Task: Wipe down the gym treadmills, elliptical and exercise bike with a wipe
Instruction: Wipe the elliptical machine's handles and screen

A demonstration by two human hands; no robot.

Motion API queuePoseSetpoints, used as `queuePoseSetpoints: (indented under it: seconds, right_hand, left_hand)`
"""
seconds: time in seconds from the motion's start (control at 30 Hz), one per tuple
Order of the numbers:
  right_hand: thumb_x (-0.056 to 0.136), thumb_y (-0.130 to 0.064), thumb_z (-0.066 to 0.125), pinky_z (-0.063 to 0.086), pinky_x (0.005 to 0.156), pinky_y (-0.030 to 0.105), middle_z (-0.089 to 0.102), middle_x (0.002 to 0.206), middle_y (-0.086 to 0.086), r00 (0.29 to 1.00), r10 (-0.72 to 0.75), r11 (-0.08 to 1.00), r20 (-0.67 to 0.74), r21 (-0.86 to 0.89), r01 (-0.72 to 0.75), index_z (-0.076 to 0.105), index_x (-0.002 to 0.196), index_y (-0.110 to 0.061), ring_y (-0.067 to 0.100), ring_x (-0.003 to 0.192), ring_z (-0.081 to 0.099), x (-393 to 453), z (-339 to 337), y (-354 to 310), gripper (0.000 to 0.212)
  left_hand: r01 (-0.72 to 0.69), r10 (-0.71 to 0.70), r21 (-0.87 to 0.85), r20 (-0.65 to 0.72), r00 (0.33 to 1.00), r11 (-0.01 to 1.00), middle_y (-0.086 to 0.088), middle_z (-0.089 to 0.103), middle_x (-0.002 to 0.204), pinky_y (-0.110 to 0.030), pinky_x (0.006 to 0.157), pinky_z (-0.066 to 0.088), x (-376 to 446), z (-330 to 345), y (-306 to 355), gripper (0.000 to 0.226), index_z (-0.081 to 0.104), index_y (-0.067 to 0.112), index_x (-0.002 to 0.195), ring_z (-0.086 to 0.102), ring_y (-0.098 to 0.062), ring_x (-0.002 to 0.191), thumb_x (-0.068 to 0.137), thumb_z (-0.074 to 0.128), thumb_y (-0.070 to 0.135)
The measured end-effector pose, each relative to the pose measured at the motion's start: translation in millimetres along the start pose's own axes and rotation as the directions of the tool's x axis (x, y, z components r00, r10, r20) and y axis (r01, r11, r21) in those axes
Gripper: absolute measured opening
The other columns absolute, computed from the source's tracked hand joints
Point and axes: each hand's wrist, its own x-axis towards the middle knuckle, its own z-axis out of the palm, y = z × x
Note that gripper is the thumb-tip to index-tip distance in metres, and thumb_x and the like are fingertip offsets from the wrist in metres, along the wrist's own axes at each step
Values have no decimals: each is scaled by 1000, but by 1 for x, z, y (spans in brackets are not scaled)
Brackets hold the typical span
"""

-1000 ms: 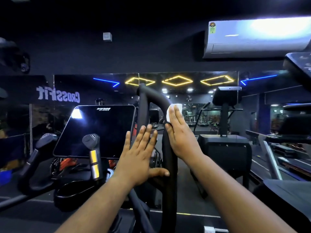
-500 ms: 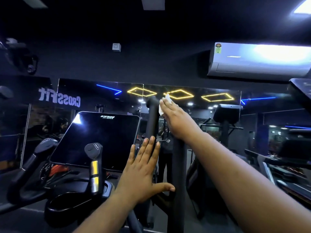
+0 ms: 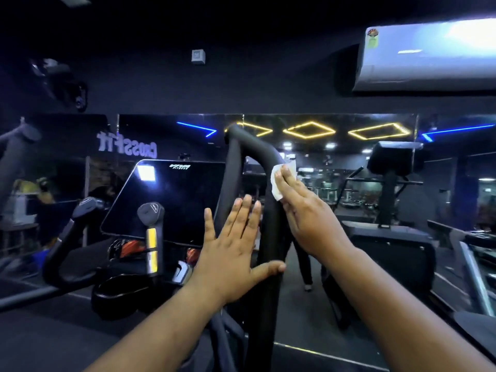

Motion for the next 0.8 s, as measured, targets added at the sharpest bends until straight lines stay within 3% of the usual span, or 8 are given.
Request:
queuePoseSetpoints:
  seconds: [0.1,0.23,0.37,0.47,0.63,0.73,0.8]
  right_hand:
    - [106,-12,46,18,125,30,15,167,3,989,-144,989,9,44,144,24,160,-15,17,155,15,-23,13,25,58]
    - [105,-21,43,25,123,31,28,162,4,966,-236,941,-110,222,255,37,155,-11,8,152,19,-57,32,46,52]
    - [103,-21,54,40,116,34,44,156,3,964,-174,848,-199,468,250,54,145,-13,15,145,41,-88,51,47,43]
    - [102,-23,57,42,114,29,46,152,-3,963,-102,731,-249,638,242,58,139,-11,10,141,46,-108,62,45,40]
    - [90,-10,71,46,107,24,62,139,-3,984,-70,588,-167,789,176,63,134,-9,8,130,58,-133,88,55,45]
    - [90,-15,70,54,90,24,70,118,-12,997,-23,508,-75,858,77,69,118,-11,4,108,67,-138,101,65,28]
    - [90,-15,72,54,78,25,71,106,-15,998,-51,476,-43,877,62,69,107,-13,5,93,68,-135,110,75,18]
  left_hand:
    - [29,-28,18,-20,999,999,3,-34,164,-64,121,-10,-4,8,28,102,-27,22,157,-32,-11,150,85,1,89]
    - [99,-98,9,-102,990,995,0,-19,170,-64,123,-2,-22,16,65,94,-9,20,163,-17,-14,156,96,27,76]
    - [150,-151,-20,-197,969,988,2,2,172,-63,124,8,-39,17,90,75,15,20,164,-2,-14,158,104,35,60]
    - [157,-142,48,-232,962,986,0,22,169,-67,121,18,-52,23,105,66,33,16,159,11,-16,158,104,39,52]
    - [91,-29,203,-290,957,975,-5,44,158,-69,115,23,-63,29,94,45,66,17,135,30,-26,153,91,68,29]
    - [119,-25,260,-338,941,958,-5,56,147,-70,115,23,-61,38,102,18,77,22,108,38,-29,147,91,72,23]
    - [148,-39,292,-348,937,945,-4,59,144,-70,116,22,-59,45,110,11,78,21,101,39,-29,146,92,71,22]
